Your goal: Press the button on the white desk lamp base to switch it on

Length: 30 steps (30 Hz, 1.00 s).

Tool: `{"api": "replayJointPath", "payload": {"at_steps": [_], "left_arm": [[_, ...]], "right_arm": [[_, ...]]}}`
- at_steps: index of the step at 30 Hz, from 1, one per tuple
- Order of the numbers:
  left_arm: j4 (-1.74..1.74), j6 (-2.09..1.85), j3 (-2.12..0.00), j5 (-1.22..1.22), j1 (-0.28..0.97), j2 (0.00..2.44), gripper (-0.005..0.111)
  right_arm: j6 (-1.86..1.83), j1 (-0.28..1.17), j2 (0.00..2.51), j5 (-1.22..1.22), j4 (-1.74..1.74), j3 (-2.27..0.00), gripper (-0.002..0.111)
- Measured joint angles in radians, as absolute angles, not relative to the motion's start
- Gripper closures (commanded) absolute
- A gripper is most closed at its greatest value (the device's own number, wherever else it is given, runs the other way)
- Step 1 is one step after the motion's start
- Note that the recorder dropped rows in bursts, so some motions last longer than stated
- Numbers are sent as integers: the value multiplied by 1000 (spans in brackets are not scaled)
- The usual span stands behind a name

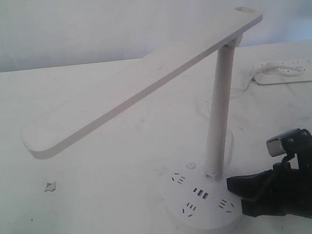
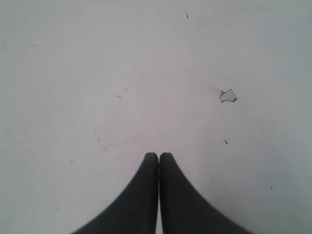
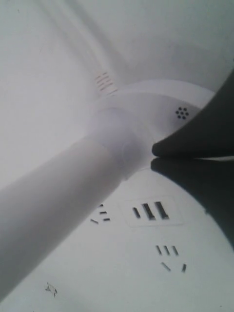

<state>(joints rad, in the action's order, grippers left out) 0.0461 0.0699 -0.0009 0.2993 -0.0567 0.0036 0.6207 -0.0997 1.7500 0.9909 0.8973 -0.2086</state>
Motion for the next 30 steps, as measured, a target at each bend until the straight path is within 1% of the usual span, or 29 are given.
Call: {"api": "replayJointPath", "payload": {"at_steps": [9,18,23,30], "left_arm": [[46,70,-1,299,-57,4,107],[46,70,-1,299,-57,4,107],[46,70,-1,299,-57,4,107],[46,70,-1,299,-57,4,107]], "right_arm": [[622,-100,1750,987,897,-213,108],[352,-100,1720,1040,892,-213,108],[311,-100,1674,1040,892,-213,108],[338,-100,1633,891,892,-213,108]]}}
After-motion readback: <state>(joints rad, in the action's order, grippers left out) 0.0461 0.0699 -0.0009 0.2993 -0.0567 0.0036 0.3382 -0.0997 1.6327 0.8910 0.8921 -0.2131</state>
